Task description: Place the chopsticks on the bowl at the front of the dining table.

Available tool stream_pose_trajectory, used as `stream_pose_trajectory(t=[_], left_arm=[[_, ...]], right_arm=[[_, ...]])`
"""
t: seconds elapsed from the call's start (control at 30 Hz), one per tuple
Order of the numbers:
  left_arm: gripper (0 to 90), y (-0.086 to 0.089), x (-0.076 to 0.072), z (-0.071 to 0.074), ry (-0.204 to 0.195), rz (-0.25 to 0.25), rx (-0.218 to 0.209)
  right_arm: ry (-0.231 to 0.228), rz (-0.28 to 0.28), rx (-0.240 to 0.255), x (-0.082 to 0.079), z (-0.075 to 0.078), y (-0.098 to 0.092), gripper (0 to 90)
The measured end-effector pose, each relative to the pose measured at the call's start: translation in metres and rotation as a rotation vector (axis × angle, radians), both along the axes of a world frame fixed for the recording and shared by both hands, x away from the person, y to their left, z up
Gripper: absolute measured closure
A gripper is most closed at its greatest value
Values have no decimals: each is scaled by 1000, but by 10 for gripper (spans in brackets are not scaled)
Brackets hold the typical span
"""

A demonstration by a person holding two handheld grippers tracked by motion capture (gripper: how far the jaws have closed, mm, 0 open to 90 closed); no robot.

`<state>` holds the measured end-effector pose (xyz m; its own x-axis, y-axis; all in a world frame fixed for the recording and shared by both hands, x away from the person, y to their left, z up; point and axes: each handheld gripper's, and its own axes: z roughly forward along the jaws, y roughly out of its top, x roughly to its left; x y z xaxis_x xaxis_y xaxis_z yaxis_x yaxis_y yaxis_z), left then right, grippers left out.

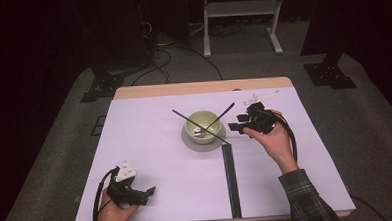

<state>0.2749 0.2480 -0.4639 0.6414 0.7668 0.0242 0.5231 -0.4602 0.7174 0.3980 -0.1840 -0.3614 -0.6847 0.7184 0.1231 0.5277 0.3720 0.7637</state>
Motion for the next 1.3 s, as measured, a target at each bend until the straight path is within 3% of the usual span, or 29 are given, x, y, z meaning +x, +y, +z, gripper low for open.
stream_pose_trajectory(t=[0.63,0.97,1.3], left_arm=[[0,0,0,0,1,0,1],[0,0,0,0,2,0,0],[0,0,0,0,-1,0,-1]], right_arm=[[3,-32,-6,-19,-13,-29,449],[17,-35,-15,-32,-30,-40,433],[21,-52,-15,-45,-39,-47,364]])
